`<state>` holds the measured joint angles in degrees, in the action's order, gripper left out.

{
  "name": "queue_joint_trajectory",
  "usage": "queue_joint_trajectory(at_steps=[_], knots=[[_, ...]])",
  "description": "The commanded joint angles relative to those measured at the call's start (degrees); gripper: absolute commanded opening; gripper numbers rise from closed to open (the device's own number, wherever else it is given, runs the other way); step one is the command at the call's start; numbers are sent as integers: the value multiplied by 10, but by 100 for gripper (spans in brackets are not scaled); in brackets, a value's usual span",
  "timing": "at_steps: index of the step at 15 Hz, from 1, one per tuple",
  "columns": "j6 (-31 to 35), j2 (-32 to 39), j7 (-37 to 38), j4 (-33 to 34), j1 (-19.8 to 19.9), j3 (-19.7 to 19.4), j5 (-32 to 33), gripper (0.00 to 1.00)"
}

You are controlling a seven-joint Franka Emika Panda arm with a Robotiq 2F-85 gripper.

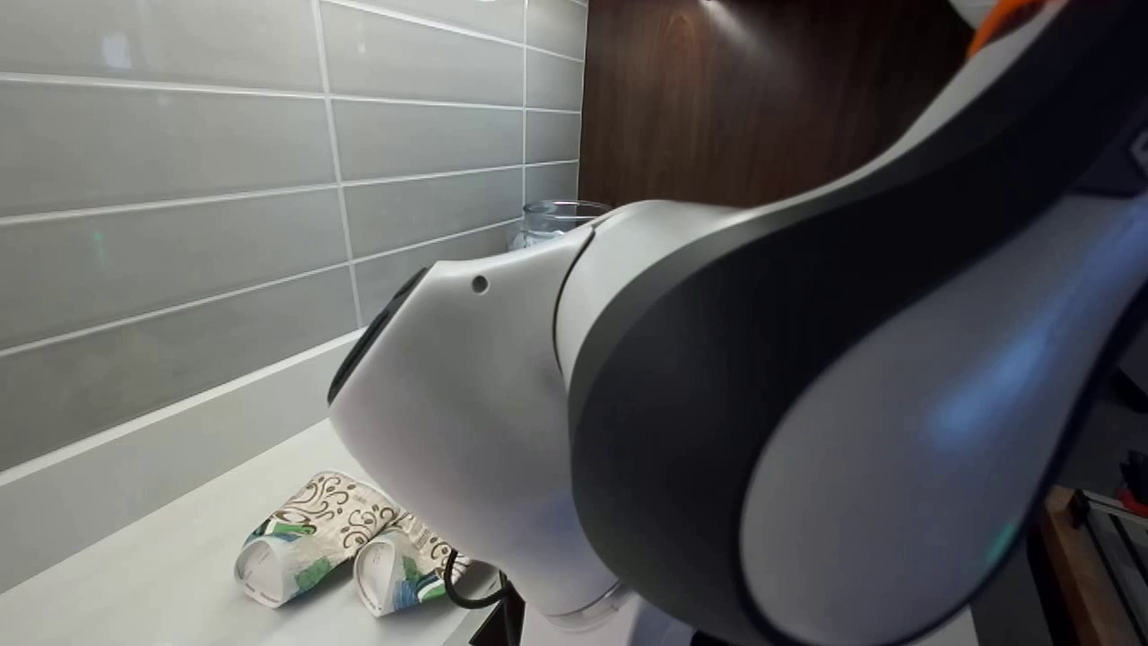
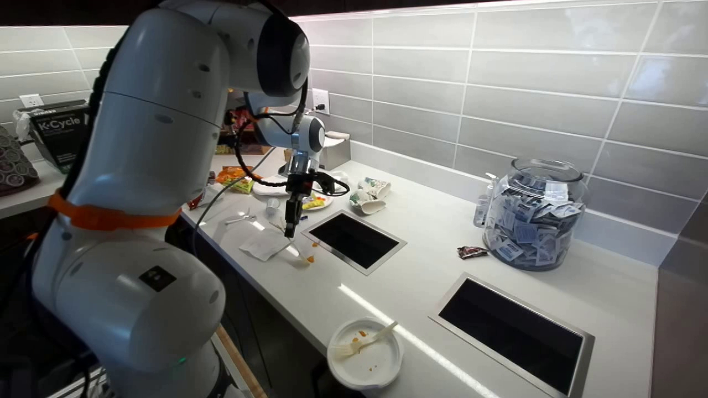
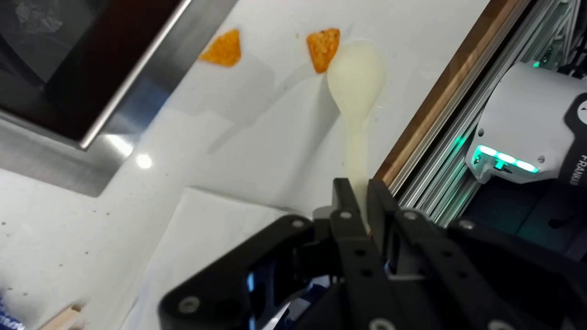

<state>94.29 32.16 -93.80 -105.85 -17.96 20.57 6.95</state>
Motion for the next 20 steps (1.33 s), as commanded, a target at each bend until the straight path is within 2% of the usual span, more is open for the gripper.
queue_joint_trajectory(at_steps=[1,9,20], knots=[[1,24,6,29,-7,-5,12,3],[-2,46,28,61,-14,-17,44,3],[-4,72,34,103,-10,-15,32,3]])
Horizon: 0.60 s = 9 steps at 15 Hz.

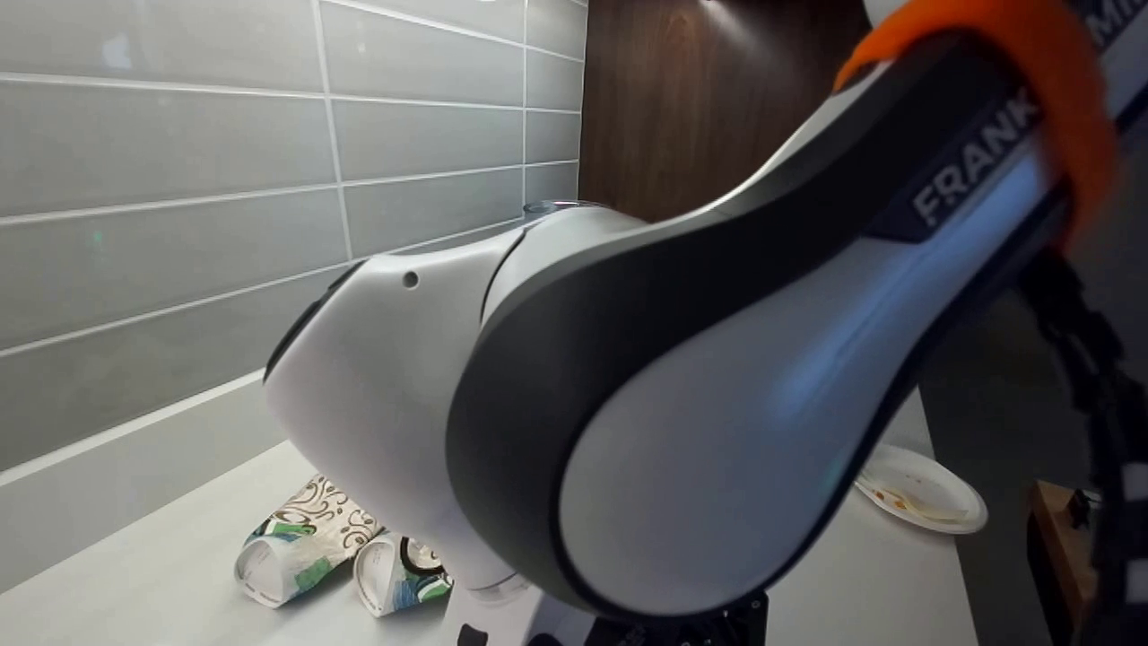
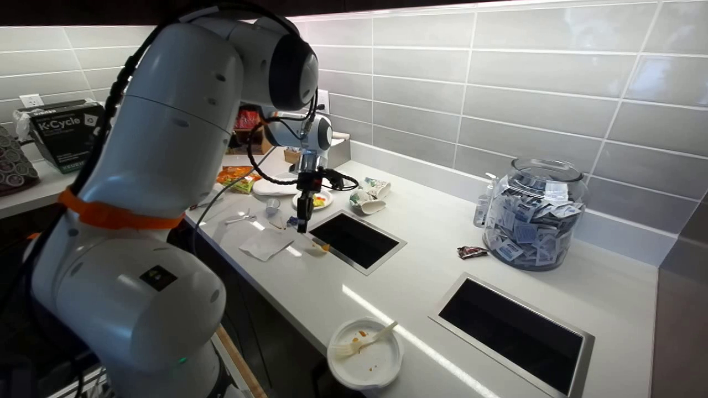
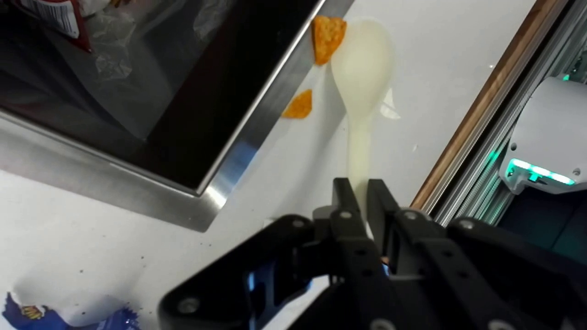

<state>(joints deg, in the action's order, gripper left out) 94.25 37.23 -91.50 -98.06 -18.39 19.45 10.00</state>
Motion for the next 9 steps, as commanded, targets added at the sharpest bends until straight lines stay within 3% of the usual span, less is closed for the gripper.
queue_joint_trajectory(at_steps=[1,9], knots=[[0,17,16,23,-8,-4,5,3],[23,-13,48,9,-6,3,-1,3]])
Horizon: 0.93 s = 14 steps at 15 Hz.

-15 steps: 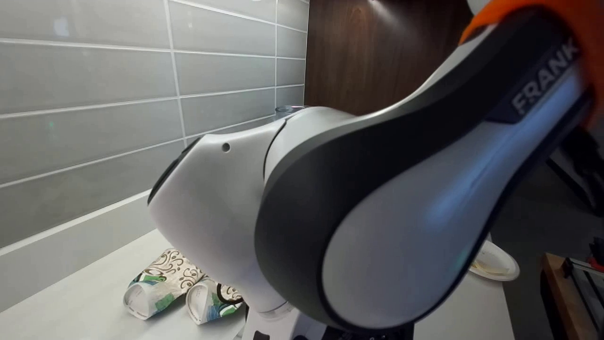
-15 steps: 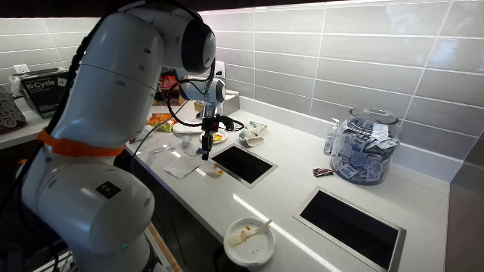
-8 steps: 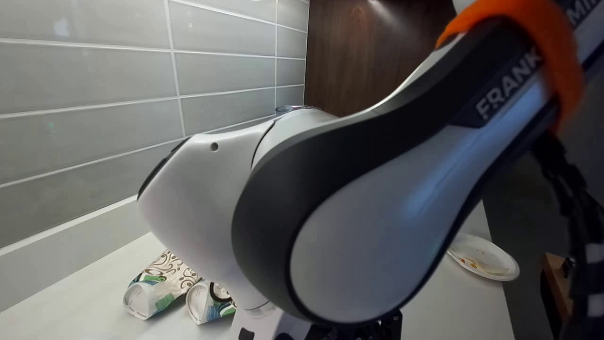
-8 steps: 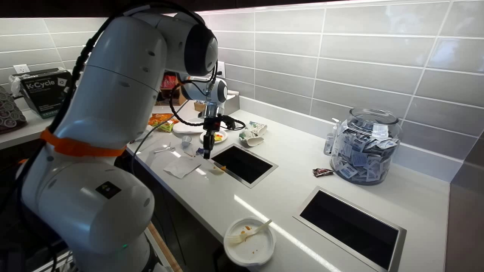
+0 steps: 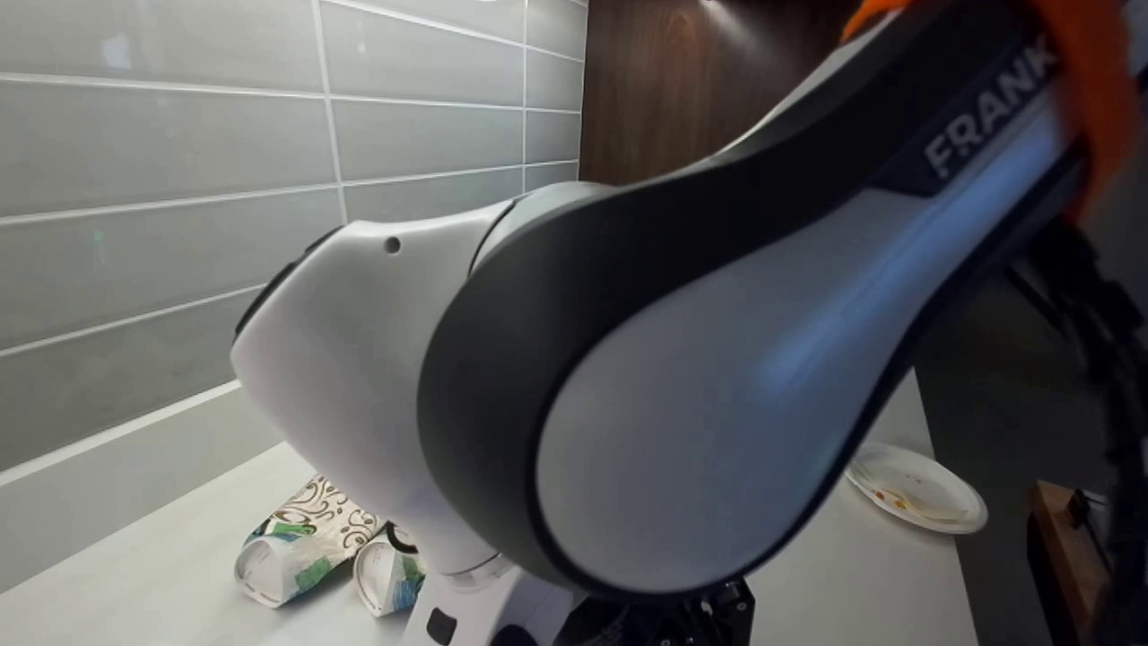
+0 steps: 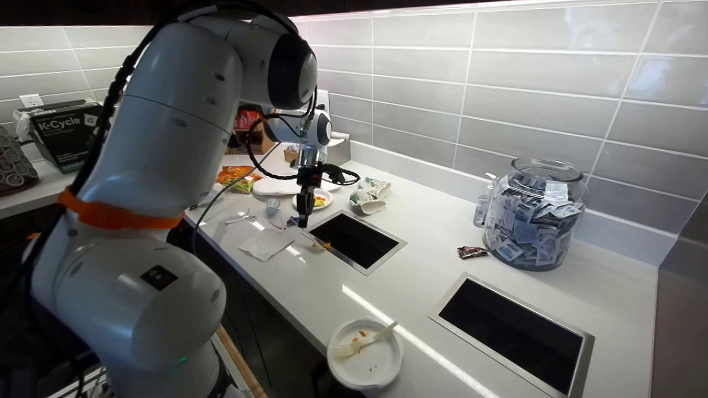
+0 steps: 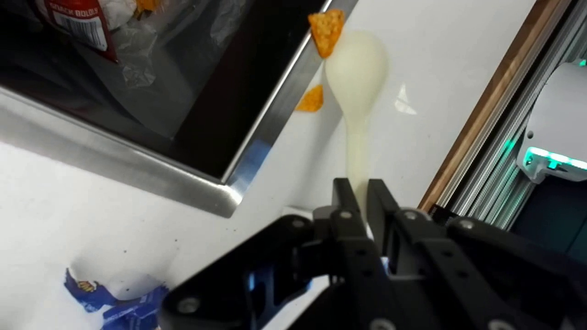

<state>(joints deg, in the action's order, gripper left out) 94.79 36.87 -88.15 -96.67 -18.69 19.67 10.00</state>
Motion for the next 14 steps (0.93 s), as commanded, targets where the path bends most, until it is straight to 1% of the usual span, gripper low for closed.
queue_joint_trajectory(at_steps=[1,9,14], knots=[[22,-10,17,-6,-4,1,0,3],[24,-21,47,-11,-14,-1,14,3],[4,-24,30,-9,-8,8,-3,3]])
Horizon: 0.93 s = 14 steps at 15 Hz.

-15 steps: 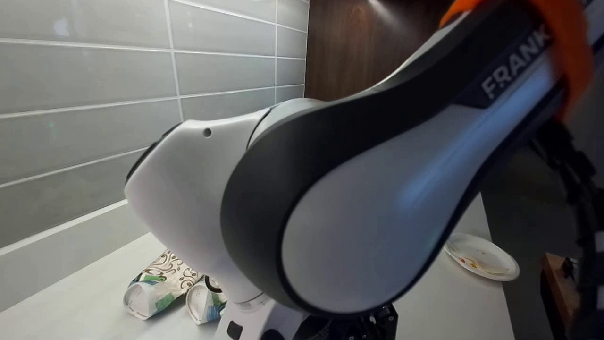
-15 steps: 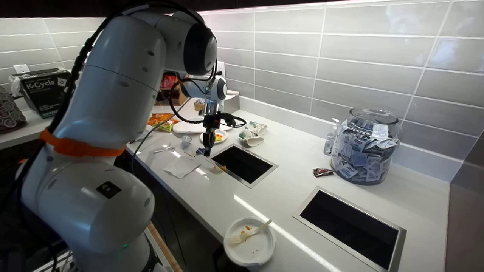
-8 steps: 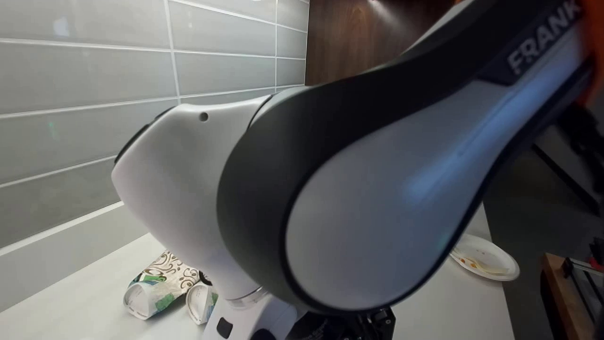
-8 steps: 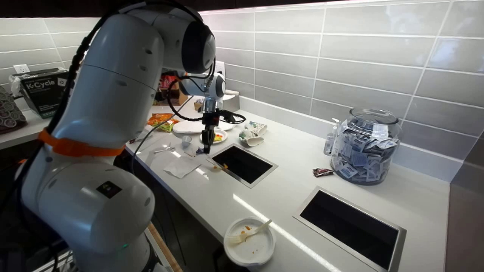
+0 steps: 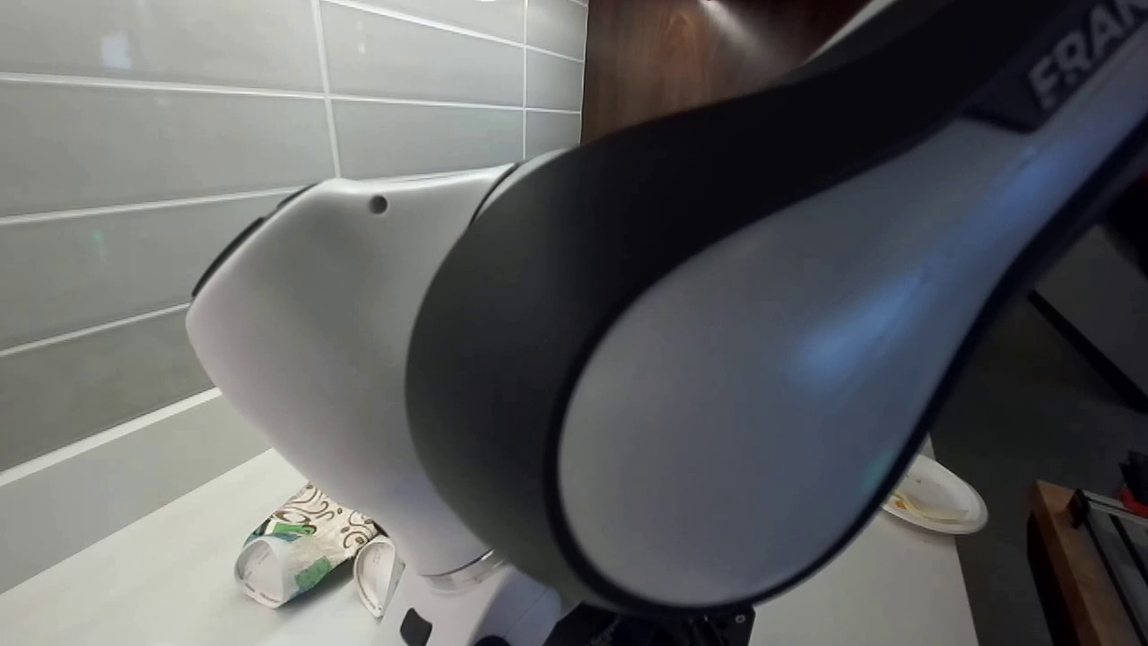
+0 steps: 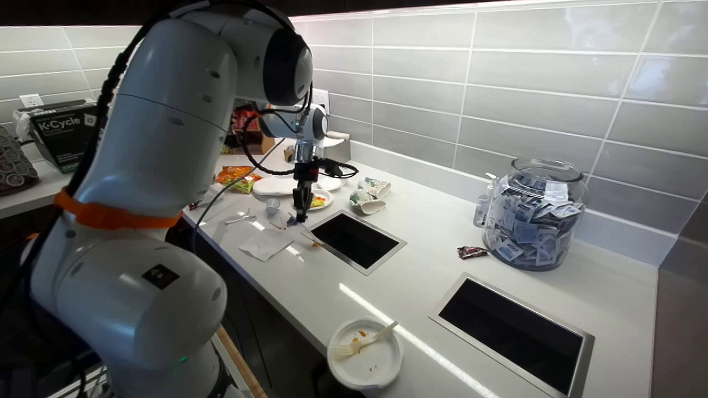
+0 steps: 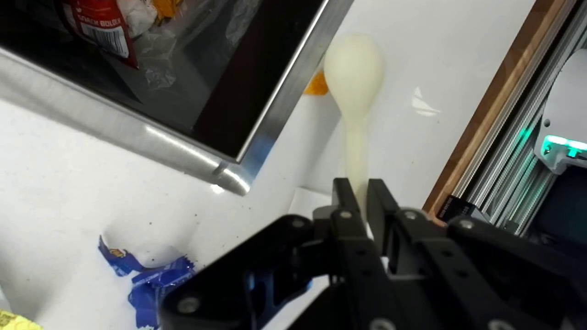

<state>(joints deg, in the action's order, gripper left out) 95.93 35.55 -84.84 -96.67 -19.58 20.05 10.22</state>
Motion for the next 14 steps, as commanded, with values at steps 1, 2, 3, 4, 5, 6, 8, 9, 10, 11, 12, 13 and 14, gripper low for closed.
queue_joint_trajectory(at_steps=[1,2,3,4,5,6,8,9,10,11,12,13,14], knots=[[-14,-11,-3,-9,1,5,-7,3],[-28,-10,-9,-6,2,8,-13,3],[-34,-10,-12,-7,2,10,-15,3],[-44,-8,-17,-6,3,12,-19,3],[-52,-6,-23,-5,5,14,-23,3],[-58,-5,-25,-4,4,15,-25,3],[-59,-1,-41,-3,9,17,-36,3],[-58,1,-47,-3,10,17,-41,3],[-53,3,-56,-3,12,18,-48,3],[-50,5,-61,-3,13,18,-55,3],[-49,7,-67,-3,14,17,-60,3],[-51,9,-70,-2,14,16,-63,3],[-49,10,-68,-2,13,14,-64,3]])
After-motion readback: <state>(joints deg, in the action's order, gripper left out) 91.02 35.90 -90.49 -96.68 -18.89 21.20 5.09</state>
